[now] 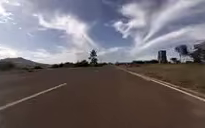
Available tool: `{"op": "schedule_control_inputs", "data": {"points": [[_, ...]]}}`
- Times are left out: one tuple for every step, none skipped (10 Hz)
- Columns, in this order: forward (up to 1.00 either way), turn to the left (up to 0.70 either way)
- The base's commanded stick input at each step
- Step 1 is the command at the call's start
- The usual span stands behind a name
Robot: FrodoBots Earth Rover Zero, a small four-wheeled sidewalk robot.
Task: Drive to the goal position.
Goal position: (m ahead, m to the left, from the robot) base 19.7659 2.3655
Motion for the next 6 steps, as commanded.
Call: {"op": "schedule_control_inputs", "data": {"points": [[1.00,-0.28],[1.00,-0.25],[1.00,-0.22],[1.00,-0.18],[1.00,-0.15],[1.00,-0.12]]}}
